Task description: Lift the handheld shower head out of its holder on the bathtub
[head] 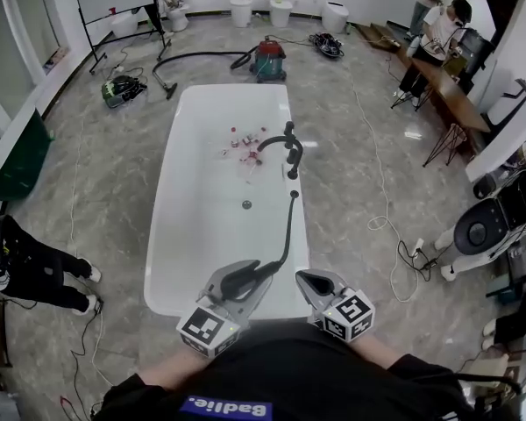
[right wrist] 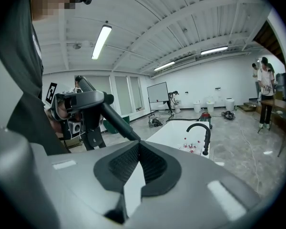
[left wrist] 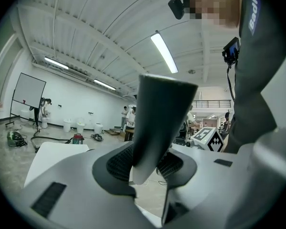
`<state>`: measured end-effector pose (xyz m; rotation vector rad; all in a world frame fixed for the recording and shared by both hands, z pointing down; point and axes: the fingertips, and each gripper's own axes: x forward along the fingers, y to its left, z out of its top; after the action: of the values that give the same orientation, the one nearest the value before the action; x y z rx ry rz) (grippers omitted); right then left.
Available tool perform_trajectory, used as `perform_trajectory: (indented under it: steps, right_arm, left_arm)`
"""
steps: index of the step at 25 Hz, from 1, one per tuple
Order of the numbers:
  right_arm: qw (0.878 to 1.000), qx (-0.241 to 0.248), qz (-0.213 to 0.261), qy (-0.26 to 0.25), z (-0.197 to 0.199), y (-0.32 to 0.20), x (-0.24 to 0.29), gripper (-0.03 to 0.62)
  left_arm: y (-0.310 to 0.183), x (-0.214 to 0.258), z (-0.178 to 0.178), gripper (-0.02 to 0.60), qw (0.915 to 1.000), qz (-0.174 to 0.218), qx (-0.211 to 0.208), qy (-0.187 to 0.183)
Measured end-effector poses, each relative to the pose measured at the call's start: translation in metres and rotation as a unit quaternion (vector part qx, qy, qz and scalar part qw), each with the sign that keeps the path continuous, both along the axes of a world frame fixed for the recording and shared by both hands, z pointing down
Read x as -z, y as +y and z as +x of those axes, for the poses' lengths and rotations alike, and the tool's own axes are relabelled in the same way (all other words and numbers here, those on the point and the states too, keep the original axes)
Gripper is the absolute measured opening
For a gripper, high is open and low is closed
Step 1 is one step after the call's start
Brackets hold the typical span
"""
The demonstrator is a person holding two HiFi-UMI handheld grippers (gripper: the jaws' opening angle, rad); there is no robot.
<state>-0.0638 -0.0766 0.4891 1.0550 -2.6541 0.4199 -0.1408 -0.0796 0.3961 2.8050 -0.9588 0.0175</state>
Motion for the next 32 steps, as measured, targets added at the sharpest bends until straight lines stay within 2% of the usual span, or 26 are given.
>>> perform_trajectory:
  steps: [10,17,32]
  right_arm:
    - [0.999,0.006,0.022,-0.022,-0.003,-0.001,0.018,0.002]
    - [0.999,0.0,0.022,-0.043,0.003,-0.001,0.025,0.002]
    - [0.998,-0.013,0.012,-0.052,0.012,0.004,0.022,0.002]
  left_arm:
    - [0.006,-0.003,0.009,0.129,0.9999,0.008,-0.01,0.0]
    - [0.008,-0.012,0.019,0.127,0.9998,0.001,-0.017,-0.008]
    - [0.012,-0.014,0.029,0.127,0.9995,0.0,-0.029,-0.015]
